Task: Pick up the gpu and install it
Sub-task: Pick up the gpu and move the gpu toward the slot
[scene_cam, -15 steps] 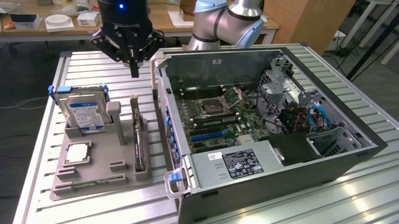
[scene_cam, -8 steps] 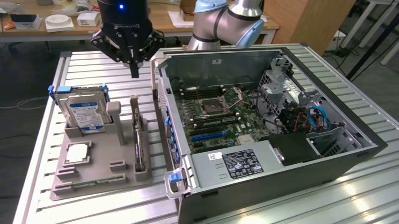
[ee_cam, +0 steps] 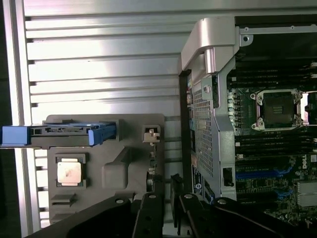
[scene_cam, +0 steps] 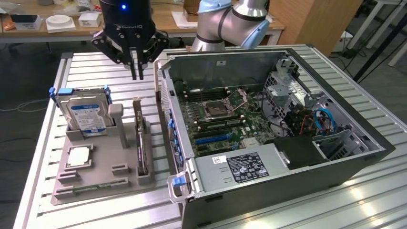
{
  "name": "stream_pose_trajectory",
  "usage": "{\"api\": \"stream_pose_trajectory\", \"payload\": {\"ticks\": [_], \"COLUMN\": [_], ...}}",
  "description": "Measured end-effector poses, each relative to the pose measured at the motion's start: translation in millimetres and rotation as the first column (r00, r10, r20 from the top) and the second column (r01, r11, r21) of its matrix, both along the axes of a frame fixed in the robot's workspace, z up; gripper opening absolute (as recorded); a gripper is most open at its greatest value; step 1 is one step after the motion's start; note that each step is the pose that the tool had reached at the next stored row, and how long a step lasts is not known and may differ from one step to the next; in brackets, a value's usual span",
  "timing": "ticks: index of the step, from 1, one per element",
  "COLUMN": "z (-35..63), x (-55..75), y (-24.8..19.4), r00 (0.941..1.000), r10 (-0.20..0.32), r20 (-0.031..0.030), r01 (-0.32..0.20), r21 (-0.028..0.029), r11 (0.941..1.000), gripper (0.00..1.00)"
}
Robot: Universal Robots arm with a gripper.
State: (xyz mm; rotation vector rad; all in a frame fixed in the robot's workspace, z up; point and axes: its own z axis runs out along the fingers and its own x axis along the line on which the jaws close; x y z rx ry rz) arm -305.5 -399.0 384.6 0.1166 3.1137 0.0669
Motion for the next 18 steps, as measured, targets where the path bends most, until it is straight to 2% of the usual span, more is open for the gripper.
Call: {"api": "stream_pose_trajectory", "payload": {"ticks": [1, 2, 4, 18], "z": [0.0, 0.0, 0.0, -3.7], "x": [0.0, 0.0, 0.0, 0.0], "y": [0.0, 0.0, 0.0, 0.0], "r00": [1.0, 1.0, 1.0, 1.0], "r10": [0.0, 0.0, 0.0, 0.0], "r20": [-0.0001, -0.0001, -0.0001, -0.0001], "r01": [0.0, 0.0, 0.0, 0.0], "r21": [-0.0001, 0.0, 0.0, 0.0], "r11": [1.0, 1.0, 1.0, 1.0], "gripper": [0.23, 0.23, 0.36, 0.36]}}
